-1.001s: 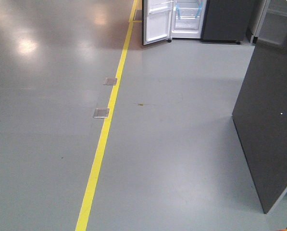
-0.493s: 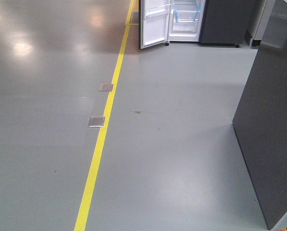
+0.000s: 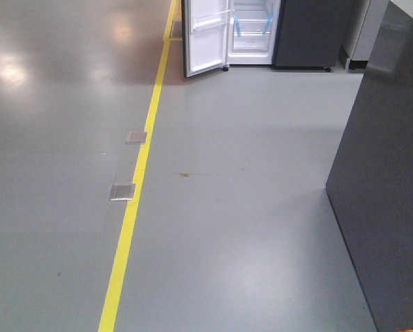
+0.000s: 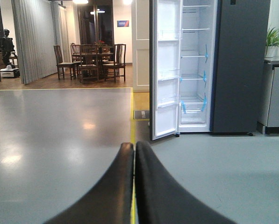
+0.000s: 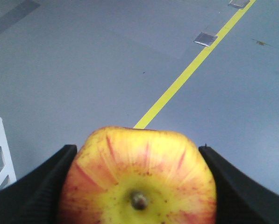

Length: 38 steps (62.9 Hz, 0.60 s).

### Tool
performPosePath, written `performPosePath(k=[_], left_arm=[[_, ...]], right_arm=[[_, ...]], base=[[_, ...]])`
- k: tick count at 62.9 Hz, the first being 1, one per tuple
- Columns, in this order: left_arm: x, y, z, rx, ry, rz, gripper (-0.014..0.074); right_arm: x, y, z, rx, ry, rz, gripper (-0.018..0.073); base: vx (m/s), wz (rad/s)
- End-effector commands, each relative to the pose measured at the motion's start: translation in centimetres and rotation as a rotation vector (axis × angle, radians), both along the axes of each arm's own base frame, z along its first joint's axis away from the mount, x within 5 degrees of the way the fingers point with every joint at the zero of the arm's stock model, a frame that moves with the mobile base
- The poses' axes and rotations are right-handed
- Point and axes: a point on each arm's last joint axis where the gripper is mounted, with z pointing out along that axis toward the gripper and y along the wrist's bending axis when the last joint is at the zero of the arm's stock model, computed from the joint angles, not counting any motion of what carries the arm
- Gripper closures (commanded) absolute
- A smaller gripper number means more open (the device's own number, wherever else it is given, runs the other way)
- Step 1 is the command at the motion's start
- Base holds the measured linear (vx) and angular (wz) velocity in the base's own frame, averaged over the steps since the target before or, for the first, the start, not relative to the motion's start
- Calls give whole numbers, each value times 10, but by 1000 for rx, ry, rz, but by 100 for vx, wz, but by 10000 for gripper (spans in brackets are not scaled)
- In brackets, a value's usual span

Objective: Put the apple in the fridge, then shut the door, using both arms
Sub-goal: 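Drive the base away from the counter holding the apple, then drive the base up to the open refrigerator door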

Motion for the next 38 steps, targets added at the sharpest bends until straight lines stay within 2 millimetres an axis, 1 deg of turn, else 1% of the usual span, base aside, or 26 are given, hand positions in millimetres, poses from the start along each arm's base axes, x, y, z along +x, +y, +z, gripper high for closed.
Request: performPosePath(k=[1,38], left_arm=[[-1,0,1,-12,-69,1,603],[-1,0,1,-12,-69,1,603]], right_arm=[[3,2,14,62,-65,-13,186],[3,2,14,62,-64,-12,186]], base=[[26,-7],[28,-1]])
